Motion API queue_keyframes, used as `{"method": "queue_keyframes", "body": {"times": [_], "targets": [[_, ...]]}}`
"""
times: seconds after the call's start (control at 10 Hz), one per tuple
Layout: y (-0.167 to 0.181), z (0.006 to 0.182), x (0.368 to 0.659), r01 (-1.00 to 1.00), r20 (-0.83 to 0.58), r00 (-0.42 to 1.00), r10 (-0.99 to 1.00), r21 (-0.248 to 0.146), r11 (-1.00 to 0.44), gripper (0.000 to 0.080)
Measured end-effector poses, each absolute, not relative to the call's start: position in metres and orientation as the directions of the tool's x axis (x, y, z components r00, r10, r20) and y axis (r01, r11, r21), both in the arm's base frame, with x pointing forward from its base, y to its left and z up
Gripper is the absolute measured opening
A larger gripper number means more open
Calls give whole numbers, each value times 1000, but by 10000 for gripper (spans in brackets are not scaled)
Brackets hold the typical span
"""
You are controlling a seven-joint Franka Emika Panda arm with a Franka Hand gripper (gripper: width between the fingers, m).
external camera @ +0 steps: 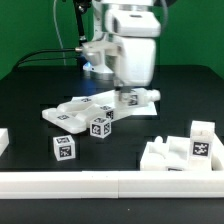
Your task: Assemble chair
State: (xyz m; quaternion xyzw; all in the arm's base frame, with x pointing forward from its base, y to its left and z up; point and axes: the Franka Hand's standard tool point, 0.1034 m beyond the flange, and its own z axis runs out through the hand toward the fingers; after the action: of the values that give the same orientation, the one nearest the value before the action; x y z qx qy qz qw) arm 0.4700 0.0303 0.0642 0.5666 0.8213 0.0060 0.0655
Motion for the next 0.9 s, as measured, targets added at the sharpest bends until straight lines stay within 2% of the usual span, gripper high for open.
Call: {"method": "queue_keyframes", "body": {"times": [0.1,0.2,0.5,0.6,0.9], "targets": [[37,62,470,885,-119,-440,890,109,452,284],[31,61,469,861,-129,-489,862,87,501,284],[29,58,466,774,-153,-617,772,59,630,284],[32,49,461,738,-149,-663,734,38,674,284],[61,15,446,685,-106,-723,683,13,728,284]]}}
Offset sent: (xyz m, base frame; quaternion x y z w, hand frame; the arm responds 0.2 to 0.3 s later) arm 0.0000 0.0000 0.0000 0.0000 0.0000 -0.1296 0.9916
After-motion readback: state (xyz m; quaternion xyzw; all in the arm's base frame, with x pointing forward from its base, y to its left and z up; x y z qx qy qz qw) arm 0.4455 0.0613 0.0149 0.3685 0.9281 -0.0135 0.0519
